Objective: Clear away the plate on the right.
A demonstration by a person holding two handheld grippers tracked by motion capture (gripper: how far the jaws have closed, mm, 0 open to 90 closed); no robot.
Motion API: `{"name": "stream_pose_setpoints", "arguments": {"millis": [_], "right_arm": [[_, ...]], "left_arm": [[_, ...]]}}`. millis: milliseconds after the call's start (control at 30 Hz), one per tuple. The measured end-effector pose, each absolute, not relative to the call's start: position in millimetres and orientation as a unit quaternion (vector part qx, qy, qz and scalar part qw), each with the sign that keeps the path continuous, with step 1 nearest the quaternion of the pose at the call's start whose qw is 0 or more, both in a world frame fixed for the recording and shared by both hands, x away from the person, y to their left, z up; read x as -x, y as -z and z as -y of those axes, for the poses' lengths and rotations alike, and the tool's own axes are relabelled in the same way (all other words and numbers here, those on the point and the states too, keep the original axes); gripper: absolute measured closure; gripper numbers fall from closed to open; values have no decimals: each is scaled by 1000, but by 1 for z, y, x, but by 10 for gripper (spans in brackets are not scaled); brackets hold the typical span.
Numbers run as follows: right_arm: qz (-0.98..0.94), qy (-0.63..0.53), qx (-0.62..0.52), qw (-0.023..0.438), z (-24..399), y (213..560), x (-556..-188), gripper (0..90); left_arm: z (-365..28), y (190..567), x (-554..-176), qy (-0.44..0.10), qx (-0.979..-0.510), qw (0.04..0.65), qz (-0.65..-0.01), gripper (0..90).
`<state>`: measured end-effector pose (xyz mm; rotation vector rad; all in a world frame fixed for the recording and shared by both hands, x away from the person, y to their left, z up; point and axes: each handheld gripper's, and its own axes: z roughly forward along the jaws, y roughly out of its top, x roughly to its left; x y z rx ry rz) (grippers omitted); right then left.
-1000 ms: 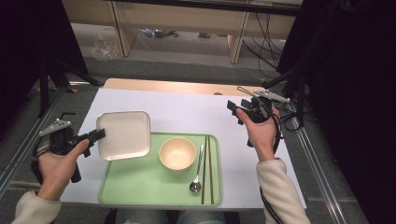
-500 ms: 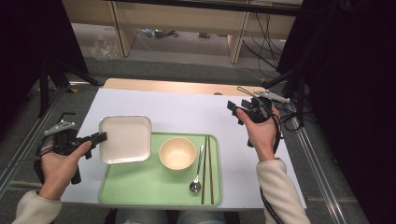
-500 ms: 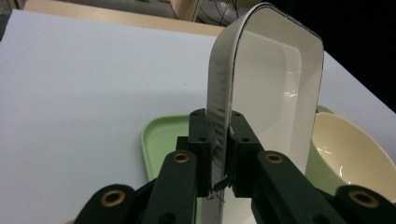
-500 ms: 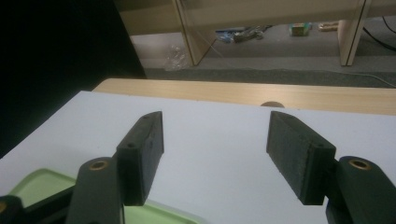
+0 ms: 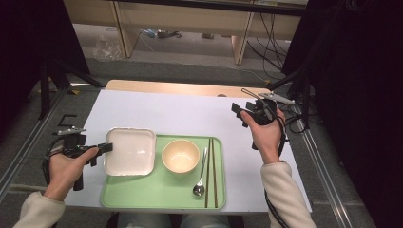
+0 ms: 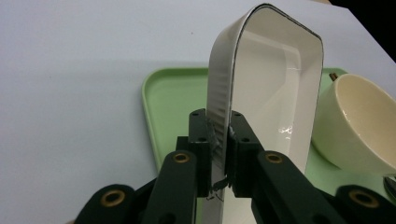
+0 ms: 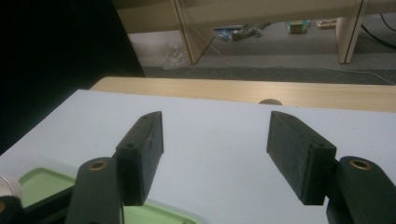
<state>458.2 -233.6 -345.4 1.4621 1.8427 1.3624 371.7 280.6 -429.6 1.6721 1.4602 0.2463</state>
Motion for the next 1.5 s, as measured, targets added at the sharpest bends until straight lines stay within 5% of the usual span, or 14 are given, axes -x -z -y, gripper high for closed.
{"name": "stream_pose_setpoints", "arguments": {"millis": [767, 1500], "right_arm": [[-662, -492, -524, 212, 233, 348, -460, 368], [-664, -490, -525, 210, 234, 348, -460, 365]], "left_arm": [[-277, 443, -389, -61, -652, 433, -619, 805], [-270, 457, -401, -61, -679, 398, -614, 822]]}}
